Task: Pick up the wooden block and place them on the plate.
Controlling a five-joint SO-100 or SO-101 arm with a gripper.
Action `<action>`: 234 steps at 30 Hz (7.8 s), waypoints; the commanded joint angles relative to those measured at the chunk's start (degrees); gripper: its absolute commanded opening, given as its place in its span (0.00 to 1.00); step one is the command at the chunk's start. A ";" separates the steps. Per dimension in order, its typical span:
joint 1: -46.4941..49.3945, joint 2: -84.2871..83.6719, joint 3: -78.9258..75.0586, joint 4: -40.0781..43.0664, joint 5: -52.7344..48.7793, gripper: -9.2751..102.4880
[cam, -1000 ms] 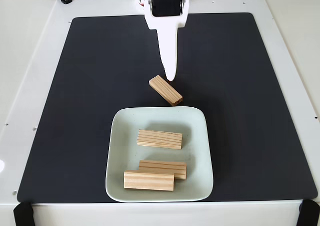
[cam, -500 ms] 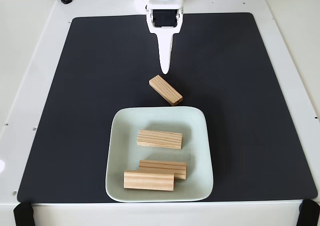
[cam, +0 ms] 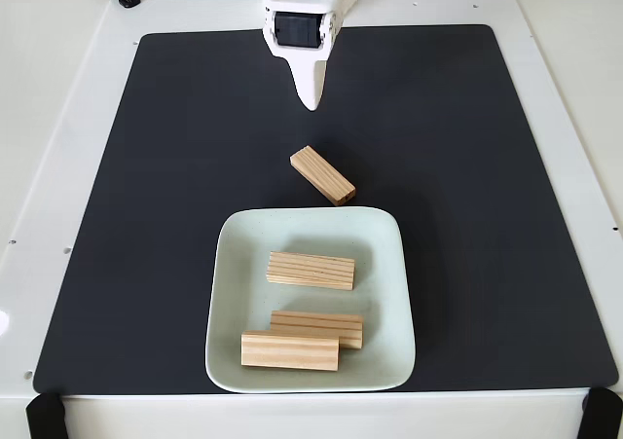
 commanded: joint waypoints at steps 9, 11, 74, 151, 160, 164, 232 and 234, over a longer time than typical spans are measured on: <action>-2.55 -13.01 -22.59 8.09 14.06 0.08; -2.81 -16.17 -25.84 8.00 16.52 0.08; -1.85 -24.26 -19.25 3.08 28.92 0.39; -9.14 -13.89 -17.14 -1.76 30.94 0.08; -8.44 10.37 -1.67 -2.11 -2.11 0.08; -1.58 8.70 -2.99 -11.43 -14.68 0.08; 1.32 -65.30 -91.41 1.14 -18.11 0.08; 1.41 -65.30 -91.41 1.14 -18.02 0.08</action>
